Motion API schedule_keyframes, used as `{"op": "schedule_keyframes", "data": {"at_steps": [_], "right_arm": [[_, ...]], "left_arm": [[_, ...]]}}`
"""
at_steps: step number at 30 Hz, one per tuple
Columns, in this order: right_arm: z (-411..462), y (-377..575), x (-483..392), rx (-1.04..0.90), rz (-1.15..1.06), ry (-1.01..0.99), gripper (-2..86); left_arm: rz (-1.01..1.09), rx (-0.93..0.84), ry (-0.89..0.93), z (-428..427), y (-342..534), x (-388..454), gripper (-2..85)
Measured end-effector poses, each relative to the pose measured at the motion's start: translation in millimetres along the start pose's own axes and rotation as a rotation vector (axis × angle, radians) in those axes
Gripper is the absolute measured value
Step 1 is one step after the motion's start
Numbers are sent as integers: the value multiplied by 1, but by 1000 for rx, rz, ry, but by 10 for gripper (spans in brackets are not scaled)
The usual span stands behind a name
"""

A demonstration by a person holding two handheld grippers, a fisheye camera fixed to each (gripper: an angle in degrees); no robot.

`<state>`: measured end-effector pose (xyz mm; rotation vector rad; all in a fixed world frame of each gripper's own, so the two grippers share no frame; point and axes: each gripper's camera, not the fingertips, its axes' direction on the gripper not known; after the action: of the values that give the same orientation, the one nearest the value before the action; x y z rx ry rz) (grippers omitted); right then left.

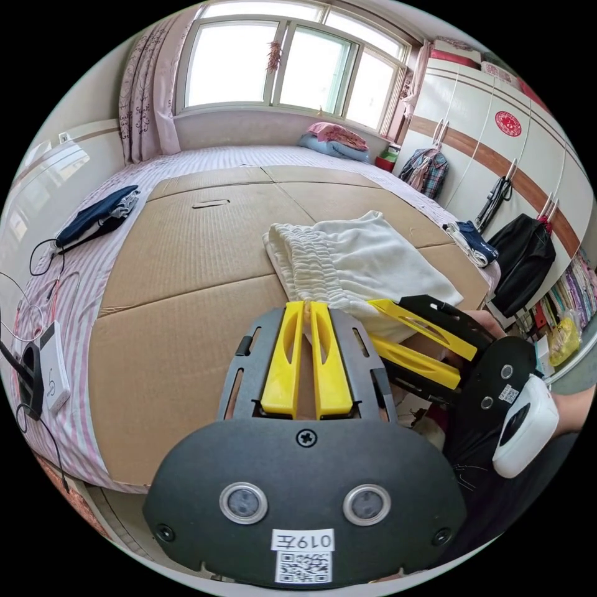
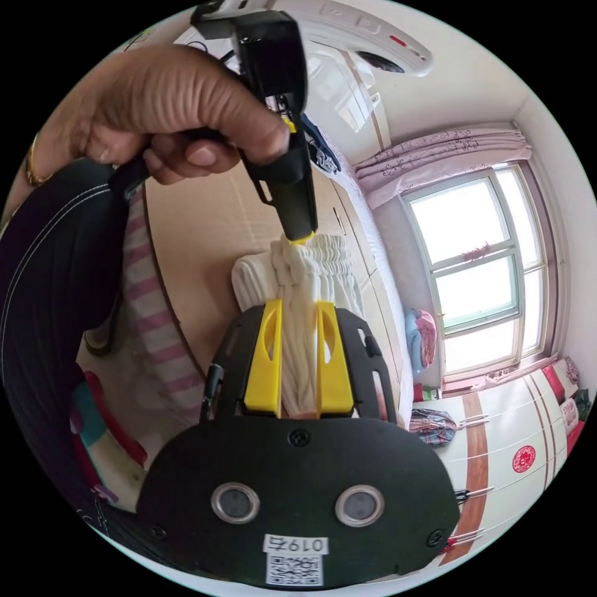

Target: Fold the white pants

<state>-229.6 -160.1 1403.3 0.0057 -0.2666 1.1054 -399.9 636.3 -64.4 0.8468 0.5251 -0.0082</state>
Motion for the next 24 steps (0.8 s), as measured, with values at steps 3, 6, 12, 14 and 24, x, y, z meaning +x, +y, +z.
{"op": "schedule_keyframes", "data": {"at_steps": [3, 6, 12, 14, 24], "right_arm": [[-2, -5, -2, -10, -41, 9, 87], [-3, -10, 2, -28, -41, -7, 92], [3, -23, 3, -63, -84, -6, 75], [5, -29, 1, -73, -90, 23, 41], [0, -40, 22, -60, -33, -68, 2]], "left_arm": [[6, -3, -3, 5, 0, -3, 15], [12, -6, -6, 10, 0, -6, 15], [15, -8, -5, 21, 3, -14, 16], [12, -8, 1, 24, 3, -18, 16], [14, -14, 5, 43, 6, -42, 19]]}}
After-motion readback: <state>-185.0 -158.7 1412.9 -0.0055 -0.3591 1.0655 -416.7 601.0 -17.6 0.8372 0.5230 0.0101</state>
